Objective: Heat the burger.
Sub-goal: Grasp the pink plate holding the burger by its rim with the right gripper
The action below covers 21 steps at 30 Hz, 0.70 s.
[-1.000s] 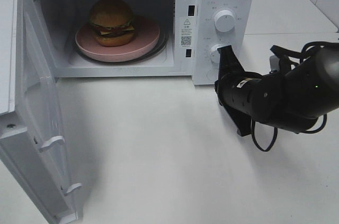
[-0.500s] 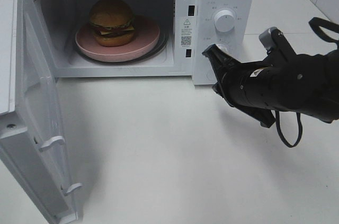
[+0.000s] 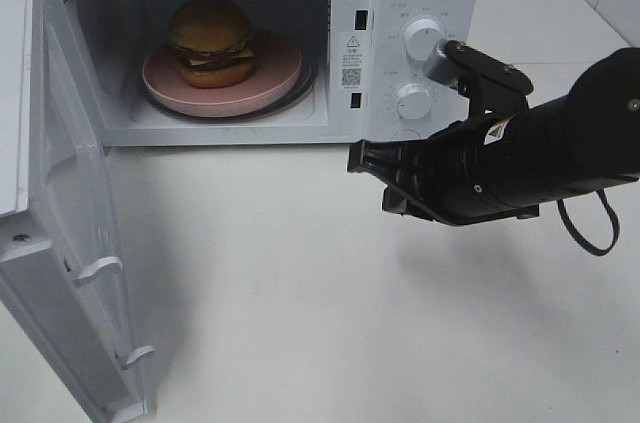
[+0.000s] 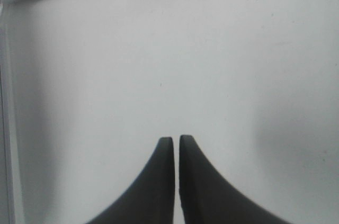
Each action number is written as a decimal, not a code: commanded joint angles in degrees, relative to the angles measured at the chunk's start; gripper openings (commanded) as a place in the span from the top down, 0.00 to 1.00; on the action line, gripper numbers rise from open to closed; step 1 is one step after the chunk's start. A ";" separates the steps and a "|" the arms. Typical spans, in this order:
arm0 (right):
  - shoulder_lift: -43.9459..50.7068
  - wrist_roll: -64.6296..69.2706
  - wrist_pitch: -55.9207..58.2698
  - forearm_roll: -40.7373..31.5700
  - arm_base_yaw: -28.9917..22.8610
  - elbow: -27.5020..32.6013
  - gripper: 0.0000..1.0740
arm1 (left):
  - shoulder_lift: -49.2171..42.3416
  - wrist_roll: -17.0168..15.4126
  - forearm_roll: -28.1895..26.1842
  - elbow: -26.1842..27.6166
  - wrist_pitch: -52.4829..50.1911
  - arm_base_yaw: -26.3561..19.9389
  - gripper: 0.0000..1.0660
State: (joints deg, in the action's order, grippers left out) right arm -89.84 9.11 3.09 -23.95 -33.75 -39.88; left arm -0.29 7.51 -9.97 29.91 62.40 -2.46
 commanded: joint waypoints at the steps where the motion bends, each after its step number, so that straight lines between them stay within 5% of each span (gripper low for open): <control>1: 1.09 -0.74 6.70 6.30 0.23 -1.66 0.97 | -0.34 -0.11 -0.23 -0.06 -0.69 -0.11 0.08; 8: 3.72 -0.74 23.38 17.93 0.23 -6.36 0.95 | -0.34 -0.11 -0.23 -0.06 -0.69 -0.11 0.08; 21: 11.40 -2.12 35.35 25.55 0.23 -7.28 0.92 | -0.34 -0.11 -0.23 -0.06 -0.69 -0.11 0.08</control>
State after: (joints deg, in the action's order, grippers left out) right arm -79.24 8.19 36.96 0.80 -33.75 -46.58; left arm -0.29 7.51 -9.97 29.91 62.40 -2.46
